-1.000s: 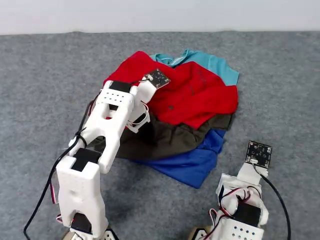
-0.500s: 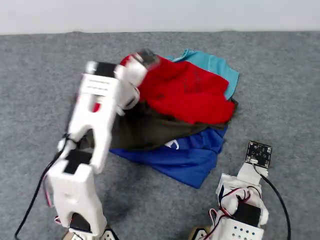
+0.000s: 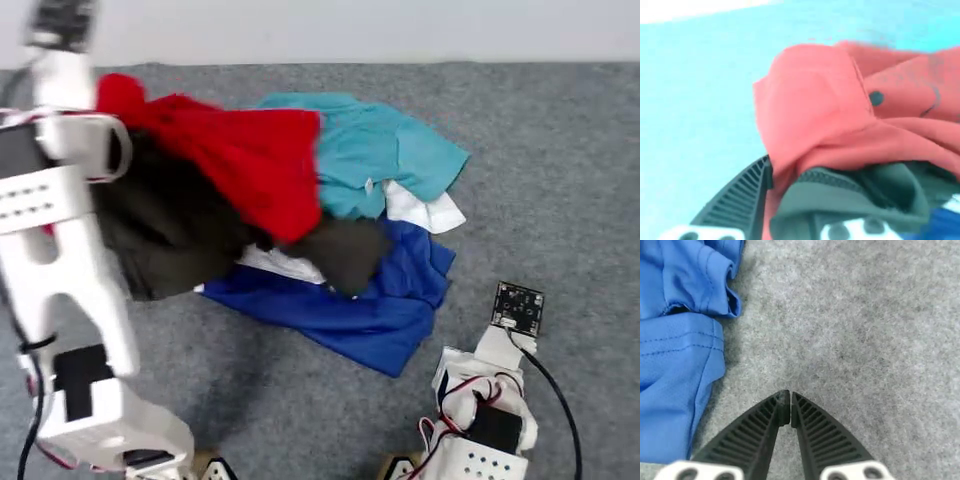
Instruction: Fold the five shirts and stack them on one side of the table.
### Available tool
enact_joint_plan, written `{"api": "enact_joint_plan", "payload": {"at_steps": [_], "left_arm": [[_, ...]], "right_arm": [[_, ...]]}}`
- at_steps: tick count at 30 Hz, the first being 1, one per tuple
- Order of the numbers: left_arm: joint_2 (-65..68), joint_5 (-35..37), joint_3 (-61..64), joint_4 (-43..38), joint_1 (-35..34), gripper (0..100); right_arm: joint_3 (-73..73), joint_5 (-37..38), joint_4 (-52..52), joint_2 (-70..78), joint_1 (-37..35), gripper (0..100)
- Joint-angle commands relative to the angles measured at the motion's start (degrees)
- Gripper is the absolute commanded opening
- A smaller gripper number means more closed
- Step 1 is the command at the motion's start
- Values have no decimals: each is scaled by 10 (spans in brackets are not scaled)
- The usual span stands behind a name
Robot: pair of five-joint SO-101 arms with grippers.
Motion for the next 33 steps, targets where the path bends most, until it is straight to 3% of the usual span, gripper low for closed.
{"api": "enact_joint_plan", "payload": {"at_steps": [1,8,14,26,33], "left_arm": [[-38,6,-24,-60,-93,4],[-37,6,-24,-173,-239,4],[-37,4,-24,-229,-313,4],[-38,4,-41,-351,-369,4],[-38,4,-116,-353,-377,5]], "right_arm": [[8,4,2,-10,0,15],[8,4,2,-10,0,15],[8,4,2,-10,0,15],[8,4,2,-10,0,15],[8,4,2,-10,0,15]]}}
